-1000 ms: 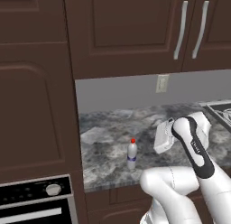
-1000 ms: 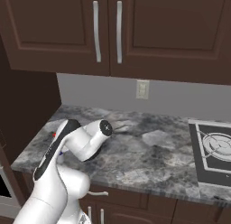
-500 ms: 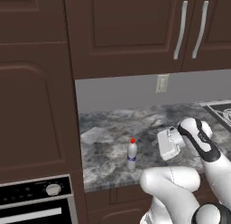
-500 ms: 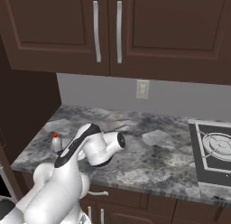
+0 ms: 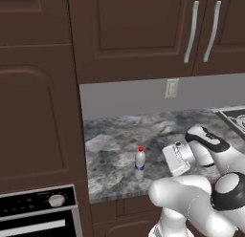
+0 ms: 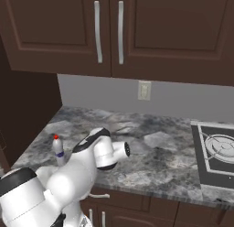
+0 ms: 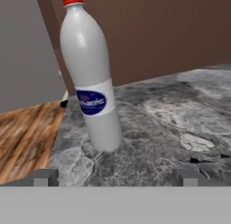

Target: Place the drinks on the dining counter in a tight cluster.

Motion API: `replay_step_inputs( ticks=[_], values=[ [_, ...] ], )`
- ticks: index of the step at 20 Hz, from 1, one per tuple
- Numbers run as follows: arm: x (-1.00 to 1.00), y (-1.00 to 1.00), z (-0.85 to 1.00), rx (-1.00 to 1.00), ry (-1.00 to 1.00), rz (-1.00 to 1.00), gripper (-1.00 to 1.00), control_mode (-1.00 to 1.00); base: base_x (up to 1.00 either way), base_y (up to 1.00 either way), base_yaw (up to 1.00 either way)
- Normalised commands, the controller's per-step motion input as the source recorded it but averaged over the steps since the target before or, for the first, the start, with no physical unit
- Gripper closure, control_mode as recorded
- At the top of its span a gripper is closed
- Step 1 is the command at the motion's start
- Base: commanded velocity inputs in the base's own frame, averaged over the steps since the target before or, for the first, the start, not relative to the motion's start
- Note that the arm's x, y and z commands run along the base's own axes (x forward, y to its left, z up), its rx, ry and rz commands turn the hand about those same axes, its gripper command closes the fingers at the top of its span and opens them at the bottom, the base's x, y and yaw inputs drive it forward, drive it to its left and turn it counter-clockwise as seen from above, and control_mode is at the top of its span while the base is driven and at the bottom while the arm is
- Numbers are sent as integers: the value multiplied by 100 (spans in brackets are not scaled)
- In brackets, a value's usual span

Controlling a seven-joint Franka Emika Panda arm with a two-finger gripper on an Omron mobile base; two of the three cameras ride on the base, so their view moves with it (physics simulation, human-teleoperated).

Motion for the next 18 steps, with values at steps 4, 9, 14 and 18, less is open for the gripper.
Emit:
replay_step_inputs(
  ticks=[4,9,14,18],
  values=[
    [-1,14,11,0,0,1,-100,-100,0,0,0],
    [-5,10,19,0,-1,0,-100,-100,0,0,0],
    [-30,0,13,0,0,-4,-100,-100,0,0,0],
    [-46,9,10,0,-1,-7,-100,-100,0,0,0]
  ],
)
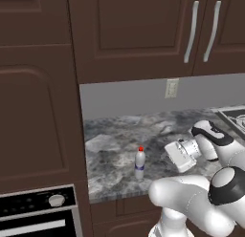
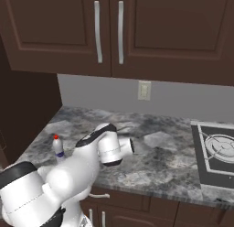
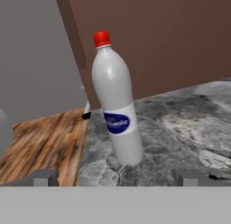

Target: Place the drinks on the dining counter in a tight cluster.

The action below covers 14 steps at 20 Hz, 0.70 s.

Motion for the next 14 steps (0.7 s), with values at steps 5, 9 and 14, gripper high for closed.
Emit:
replay_step_inputs(
  ticks=[5,9,14],
  values=[
    [2,53,1,0,-1,-5,-100,-100,0,0,0],
    [22,27,0,0,0,-7,-100,-100,0,0,0],
    [3,1,0,0,0,-1,-100,-100,0,0,0]
  ],
)
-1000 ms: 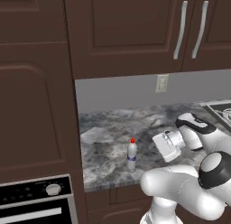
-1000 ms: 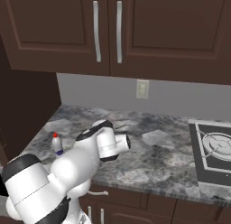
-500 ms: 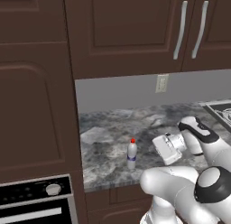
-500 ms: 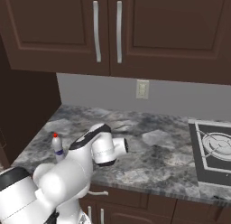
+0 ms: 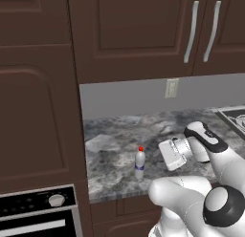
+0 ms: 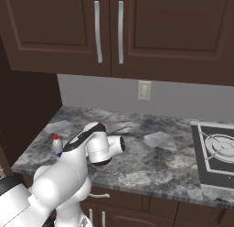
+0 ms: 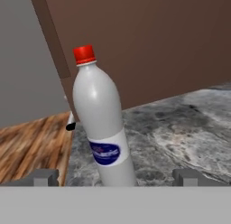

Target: Place the drinks on the dining counter in a tight cluster.

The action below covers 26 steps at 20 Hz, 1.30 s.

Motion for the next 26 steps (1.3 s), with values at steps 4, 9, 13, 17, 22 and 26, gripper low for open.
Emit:
replay_step_inputs(
  ticks=[4,9,13,17,22,26],
  values=[
    [-12,1,0,0,0,0,-100,-100,0,0,0],
    [-13,5,0,0,0,0,-100,-100,0,0,0],
    [-6,14,0,0,0,0,-100,-100,0,0,0],
    [0,19,-1,0,0,0,-100,-100,0,0,0],
    [0,32,-9,0,0,0,-100,-100,0,0,0],
    [0,34,-5,0,0,0,-100,-100,0,0,0]
  ],
)
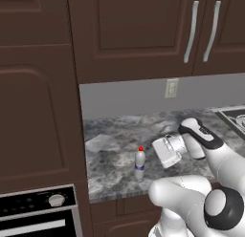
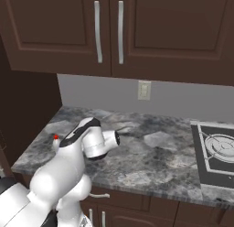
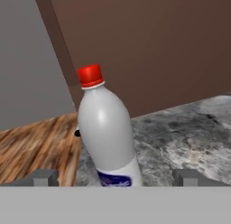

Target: Place the drinks on the dining counter in a tight cluster.

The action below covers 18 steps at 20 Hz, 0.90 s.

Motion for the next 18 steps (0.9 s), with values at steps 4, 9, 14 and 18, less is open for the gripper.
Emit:
replay_step_inputs(
  ticks=[4,9,14,18],
  values=[
    [0,18,-9,0,0,0,-100,-100,0,0,0],
    [-1,18,-11,0,0,0,-100,-100,0,0,0],
    [-6,4,-15,0,0,0,-100,-100,0,0,0],
    [-18,3,-3,0,0,0,-100,-100,0,0,0]
  ],
)
